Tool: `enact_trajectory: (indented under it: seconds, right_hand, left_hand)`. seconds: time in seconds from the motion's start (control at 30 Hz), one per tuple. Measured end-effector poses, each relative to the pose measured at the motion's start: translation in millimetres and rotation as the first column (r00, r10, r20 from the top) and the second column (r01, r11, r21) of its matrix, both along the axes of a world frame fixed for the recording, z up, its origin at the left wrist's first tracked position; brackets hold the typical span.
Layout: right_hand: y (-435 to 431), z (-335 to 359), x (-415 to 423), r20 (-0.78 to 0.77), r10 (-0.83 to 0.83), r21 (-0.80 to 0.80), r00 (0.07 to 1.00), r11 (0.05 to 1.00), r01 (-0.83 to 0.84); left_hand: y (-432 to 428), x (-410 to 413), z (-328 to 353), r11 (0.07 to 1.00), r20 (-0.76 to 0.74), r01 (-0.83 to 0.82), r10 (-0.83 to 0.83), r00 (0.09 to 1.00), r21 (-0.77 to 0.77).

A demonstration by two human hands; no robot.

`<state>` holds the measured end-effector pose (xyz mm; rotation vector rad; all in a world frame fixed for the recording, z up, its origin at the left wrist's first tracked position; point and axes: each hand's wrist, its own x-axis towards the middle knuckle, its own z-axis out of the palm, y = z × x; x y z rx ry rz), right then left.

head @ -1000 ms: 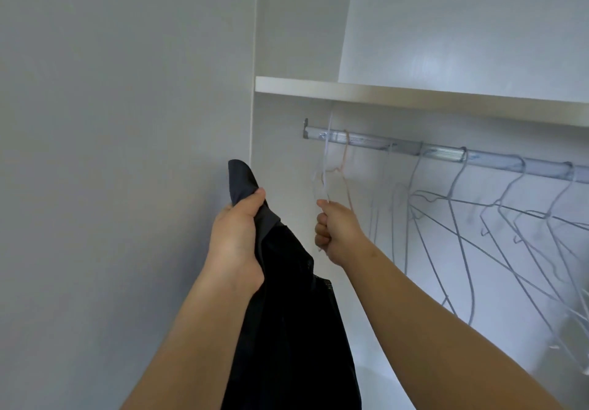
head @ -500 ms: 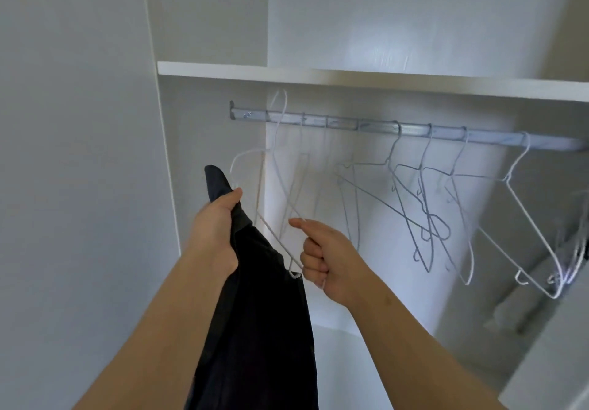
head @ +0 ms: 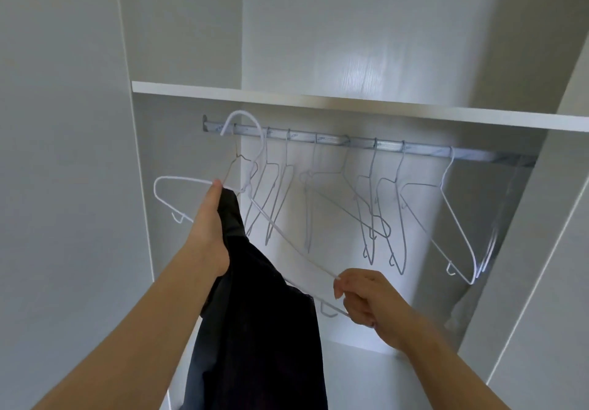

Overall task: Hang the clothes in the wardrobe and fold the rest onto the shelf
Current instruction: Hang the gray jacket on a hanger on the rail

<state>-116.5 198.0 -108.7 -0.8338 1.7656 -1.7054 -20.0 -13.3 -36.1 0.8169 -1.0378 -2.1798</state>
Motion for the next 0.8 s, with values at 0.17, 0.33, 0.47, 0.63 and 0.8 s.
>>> enact_trajectory:
  seconds: [0.17,0.33,0.47,0.63,0.8]
  right_hand:
    - [11.8,10.2,-0.5,-0.116,-0.010,0.111,0.993,0.994,0.023]
    - [-6.6,22.0,11.0,-0.211,-0.031,0.218,0.977,0.973,0.078]
    - [-30.7,39.7,28.3,-0.202,-0.035,0.147,0.979,0.987,0.065]
    - [-38.0,55.9,34.1,-0.147,-0.137,-0.009,0.980,0.990,0.137]
    - [-18.9,47.6,22.7,0.001,-0.295,-0.164,0.956,0.943,0.291]
  left_hand:
    - [10.1,7.2,17.1,0.999,-0.076,0.042,-0.041,0.996,0.006]
    - [33.4,2.3,19.2,0.983,0.024,0.119,-0.117,0.993,-0.138]
    - [50.0,-9.1,10.4,0.899,0.116,0.250,-0.223,0.968,-0.359]
    - [54.1,-4.5,9.5,0.733,0.247,0.535,-0.475,0.845,-0.420]
    - [26.6,6.7,20.5,0.466,0.492,0.795,-0.625,0.606,-0.388]
